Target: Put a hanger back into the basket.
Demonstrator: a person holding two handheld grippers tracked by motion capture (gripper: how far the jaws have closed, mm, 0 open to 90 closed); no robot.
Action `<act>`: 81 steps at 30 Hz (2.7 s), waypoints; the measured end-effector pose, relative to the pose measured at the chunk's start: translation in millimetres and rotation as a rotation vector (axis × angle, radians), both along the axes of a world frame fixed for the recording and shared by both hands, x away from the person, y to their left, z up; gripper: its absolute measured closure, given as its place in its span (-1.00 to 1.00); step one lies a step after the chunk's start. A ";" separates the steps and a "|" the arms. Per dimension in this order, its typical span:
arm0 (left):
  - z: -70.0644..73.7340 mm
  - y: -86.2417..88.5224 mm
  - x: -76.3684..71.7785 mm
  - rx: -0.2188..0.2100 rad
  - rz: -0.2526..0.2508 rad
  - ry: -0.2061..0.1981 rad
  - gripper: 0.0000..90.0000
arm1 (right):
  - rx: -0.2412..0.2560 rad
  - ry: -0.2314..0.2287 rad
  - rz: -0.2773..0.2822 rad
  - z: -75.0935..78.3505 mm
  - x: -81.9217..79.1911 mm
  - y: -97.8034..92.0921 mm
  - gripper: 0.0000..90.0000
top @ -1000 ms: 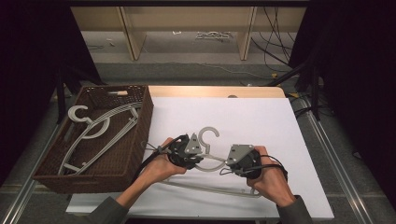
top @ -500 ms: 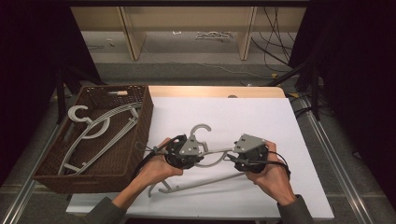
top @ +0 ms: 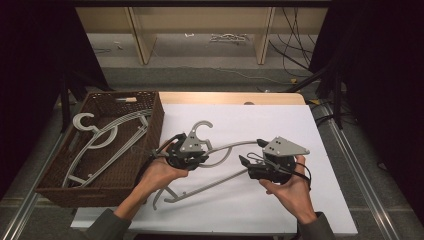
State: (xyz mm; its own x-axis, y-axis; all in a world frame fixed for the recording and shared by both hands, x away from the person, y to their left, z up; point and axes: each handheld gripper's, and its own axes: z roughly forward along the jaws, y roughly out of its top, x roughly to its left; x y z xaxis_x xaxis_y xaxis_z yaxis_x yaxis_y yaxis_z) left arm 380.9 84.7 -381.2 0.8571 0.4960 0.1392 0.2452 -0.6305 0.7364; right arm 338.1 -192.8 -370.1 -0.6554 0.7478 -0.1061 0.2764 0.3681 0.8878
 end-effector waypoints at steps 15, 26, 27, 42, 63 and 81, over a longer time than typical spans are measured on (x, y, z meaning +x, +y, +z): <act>16.0 17.2 6.8 -0.098 0.070 0.045 0.83 | 0.112 0.000 -0.021 -31.5 -11.0 -6.9 -0.53; 61.0 30.1 9.2 -0.162 0.090 0.046 0.83 | 0.121 0.014 -0.027 -40.4 -15.4 -9.9 -0.53; 65.0 31.8 10.1 -0.165 0.096 0.046 0.83 | 0.121 -0.006 -0.029 -41.6 -14.6 -10.1 -0.53; 110.0 98.3 24.3 -0.228 0.222 0.004 0.83 | 0.128 0.003 -0.025 -47.7 -15.2 -12.3 -0.54; 97.2 178.7 39.4 -0.251 0.408 -0.034 0.83 | 0.114 0.041 -0.023 -50.8 -16.8 -11.6 -0.54; 65.6 236.5 54.6 -0.245 0.544 -0.059 0.83 | 0.129 0.048 -0.017 -54.3 -15.6 -9.6 -0.54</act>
State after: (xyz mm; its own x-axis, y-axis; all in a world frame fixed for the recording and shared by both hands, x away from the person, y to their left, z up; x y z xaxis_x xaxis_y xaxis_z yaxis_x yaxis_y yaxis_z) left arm 435.5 321.3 -315.5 0.4651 0.8853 0.0050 0.4392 -0.2357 0.8669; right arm 322.4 -202.4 -424.4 -0.6443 0.7644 0.0234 0.3253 0.2463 0.9130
